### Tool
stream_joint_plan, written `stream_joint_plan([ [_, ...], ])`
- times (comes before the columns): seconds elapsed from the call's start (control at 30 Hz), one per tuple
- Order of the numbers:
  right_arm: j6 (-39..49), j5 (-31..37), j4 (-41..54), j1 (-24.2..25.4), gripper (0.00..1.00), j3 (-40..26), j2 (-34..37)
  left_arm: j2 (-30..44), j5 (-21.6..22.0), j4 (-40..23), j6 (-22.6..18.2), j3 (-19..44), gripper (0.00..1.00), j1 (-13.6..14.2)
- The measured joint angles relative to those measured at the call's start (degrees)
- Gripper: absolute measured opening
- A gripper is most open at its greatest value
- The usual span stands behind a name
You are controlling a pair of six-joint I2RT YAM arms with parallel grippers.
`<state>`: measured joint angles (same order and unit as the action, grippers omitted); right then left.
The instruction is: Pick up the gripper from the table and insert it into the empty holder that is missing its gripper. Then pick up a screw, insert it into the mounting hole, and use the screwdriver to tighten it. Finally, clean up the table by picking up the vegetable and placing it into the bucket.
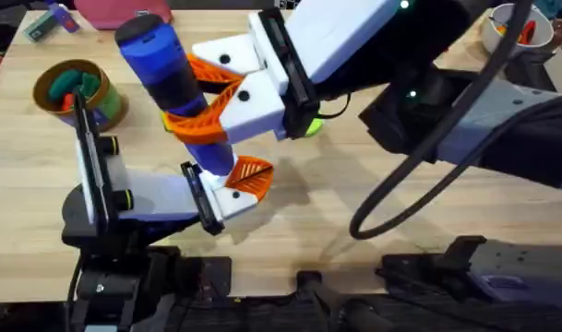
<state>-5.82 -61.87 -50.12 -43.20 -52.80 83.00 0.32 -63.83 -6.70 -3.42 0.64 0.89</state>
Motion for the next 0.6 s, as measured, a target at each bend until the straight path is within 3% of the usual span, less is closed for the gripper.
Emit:
stream_joint_plan([
  [0.27,-1.6,1.0,-2.1,0.0,0.024,0.1,-0.3,0.0,0.0,0.0,0.0,0.0,0.017,0.0],
  [0.6,0.8,2.3,14.6,0.9,0.023,-8.0,-7.3,0.0,0.0,0.0,0.0,0.0,0.017,0.0],
])
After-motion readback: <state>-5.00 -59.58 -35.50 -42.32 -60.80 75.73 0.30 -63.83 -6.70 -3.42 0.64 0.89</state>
